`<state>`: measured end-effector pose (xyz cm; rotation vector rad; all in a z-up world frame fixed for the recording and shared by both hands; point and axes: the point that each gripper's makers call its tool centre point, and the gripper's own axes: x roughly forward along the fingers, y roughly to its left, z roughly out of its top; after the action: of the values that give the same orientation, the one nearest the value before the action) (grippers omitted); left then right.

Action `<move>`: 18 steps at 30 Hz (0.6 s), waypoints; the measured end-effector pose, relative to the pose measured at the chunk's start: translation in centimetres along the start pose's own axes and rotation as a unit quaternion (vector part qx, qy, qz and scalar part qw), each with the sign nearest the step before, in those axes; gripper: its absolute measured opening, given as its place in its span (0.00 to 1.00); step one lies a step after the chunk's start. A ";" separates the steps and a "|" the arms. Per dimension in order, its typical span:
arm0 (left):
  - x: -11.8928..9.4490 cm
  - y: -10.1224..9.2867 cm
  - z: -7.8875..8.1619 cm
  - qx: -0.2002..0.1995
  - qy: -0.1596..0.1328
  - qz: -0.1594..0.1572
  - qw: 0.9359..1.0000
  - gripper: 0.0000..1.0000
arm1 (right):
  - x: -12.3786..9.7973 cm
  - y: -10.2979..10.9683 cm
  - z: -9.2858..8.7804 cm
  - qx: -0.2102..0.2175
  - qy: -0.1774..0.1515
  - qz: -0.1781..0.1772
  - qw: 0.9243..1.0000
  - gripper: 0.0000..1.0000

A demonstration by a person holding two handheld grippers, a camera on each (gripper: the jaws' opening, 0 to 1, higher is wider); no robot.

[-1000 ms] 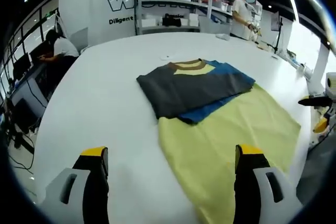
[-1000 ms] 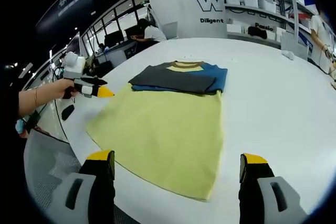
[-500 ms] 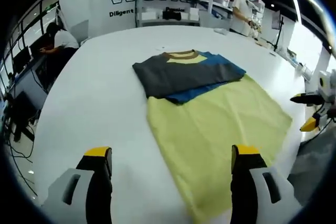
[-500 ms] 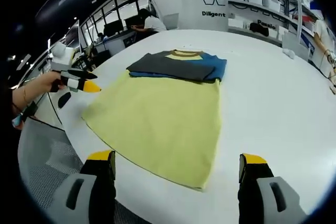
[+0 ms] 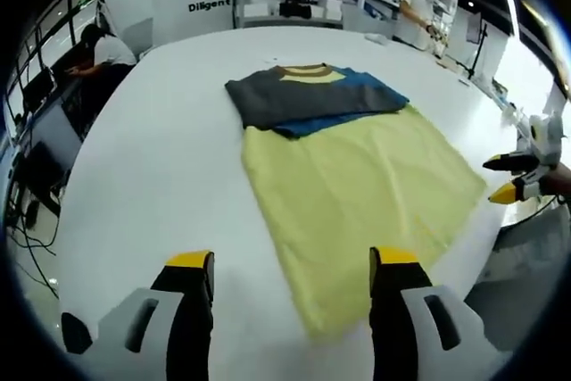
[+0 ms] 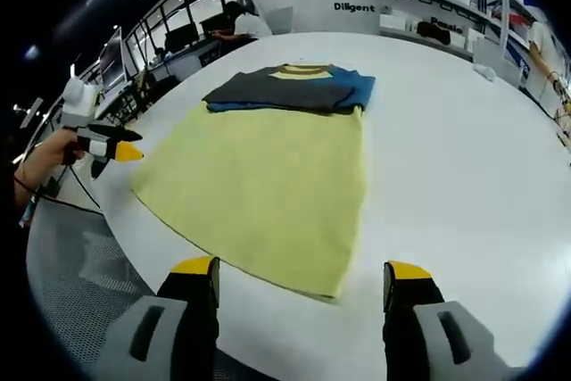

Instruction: Fold the garment on the visible template until the final outline fits inside the template.

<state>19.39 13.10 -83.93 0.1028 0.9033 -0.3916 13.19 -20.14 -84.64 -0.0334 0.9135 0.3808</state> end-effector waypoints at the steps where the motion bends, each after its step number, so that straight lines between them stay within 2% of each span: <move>1: 0.0 0.0 -0.3 0.003 0.005 0.001 1.000 0.64 | 0.0 -0.1 -0.1 -0.001 0.002 -0.001 1.000 0.69; 2: -0.1 0.0 -1.0 0.002 0.019 0.002 1.000 0.61 | 0.1 -0.2 -0.2 -0.003 0.004 -0.004 1.000 0.67; 5: -0.4 -0.5 -1.7 0.001 0.024 -0.002 1.000 0.57 | 0.1 -0.2 -0.4 -0.016 0.009 -0.009 1.000 0.64; 10: -0.7 -0.9 -3.4 0.013 0.062 -0.004 0.998 0.46 | 0.2 -0.2 -0.5 -0.018 0.012 -0.010 1.000 0.57; 13: -0.8 -1.1 -3.6 0.016 0.062 -0.008 0.998 0.41 | 0.2 -0.5 -0.8 -0.015 0.017 -0.013 1.000 0.53; 18: -0.9 -1.1 -4.5 0.000 0.076 -0.006 0.997 0.32 | 0.2 -1.0 -1.1 -0.005 0.022 -0.020 1.000 0.40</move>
<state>15.11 13.49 -85.95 0.1288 1.0552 -0.3998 12.78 -21.21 -85.60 -0.0704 0.9536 0.3487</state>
